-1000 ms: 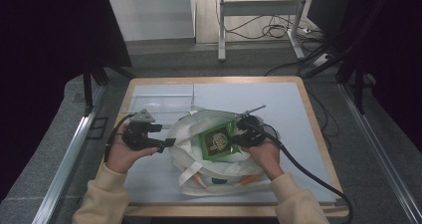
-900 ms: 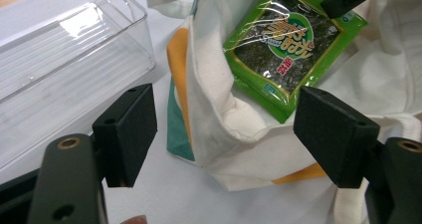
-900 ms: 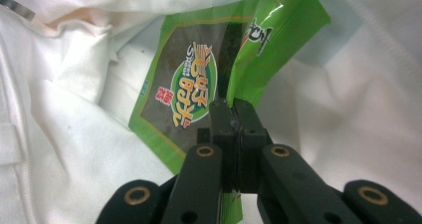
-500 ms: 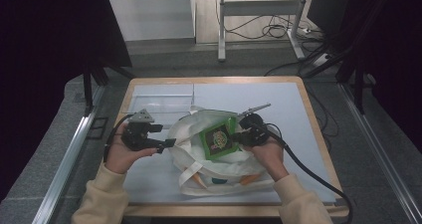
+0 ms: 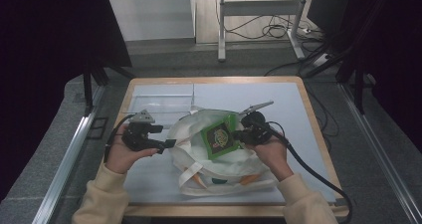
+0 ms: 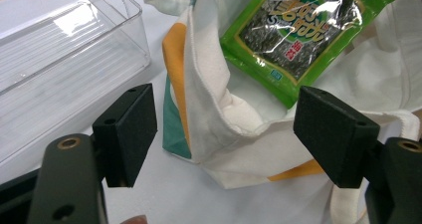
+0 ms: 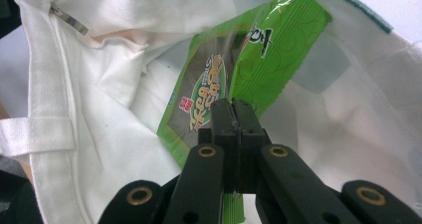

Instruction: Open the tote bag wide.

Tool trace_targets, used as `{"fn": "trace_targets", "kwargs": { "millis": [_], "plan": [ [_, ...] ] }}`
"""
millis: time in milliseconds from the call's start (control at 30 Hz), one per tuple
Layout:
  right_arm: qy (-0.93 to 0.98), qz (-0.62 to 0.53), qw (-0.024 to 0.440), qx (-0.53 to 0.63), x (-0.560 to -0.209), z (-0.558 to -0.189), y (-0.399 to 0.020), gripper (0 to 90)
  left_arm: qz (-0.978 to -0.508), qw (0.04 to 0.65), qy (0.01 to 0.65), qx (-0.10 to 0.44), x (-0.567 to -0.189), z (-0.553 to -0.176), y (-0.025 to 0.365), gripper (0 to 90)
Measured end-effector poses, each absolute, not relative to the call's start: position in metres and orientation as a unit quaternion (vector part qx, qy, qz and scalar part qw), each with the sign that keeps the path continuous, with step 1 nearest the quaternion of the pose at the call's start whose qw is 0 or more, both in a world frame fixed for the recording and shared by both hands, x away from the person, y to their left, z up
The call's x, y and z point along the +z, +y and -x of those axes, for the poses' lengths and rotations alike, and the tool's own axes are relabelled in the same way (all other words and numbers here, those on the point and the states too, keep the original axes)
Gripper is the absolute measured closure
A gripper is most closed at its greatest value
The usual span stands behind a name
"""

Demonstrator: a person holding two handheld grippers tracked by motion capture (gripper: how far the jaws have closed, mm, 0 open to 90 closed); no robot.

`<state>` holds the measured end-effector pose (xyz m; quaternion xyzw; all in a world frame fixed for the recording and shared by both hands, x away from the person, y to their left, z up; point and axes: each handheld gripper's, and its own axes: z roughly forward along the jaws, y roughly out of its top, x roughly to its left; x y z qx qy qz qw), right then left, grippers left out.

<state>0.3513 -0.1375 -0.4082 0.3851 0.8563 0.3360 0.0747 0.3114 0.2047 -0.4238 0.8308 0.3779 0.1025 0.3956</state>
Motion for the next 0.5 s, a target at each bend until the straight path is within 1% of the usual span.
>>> {"fn": "trace_targets", "kwargs": {
  "millis": [200, 500],
  "plan": [
    [0.858, -0.373, 0.081, 0.344, -0.399, -0.348, -0.141, 89.6, -0.831, 0.396, 0.377, 0.102, -0.424, -0.311, 0.204, 25.0],
    [0.857, -0.359, 0.107, 0.353, -0.382, -0.339, -0.156, 89.7, -0.83, 0.398, 0.379, 0.099, -0.425, -0.311, 0.203, 25.0]
  ]
}}
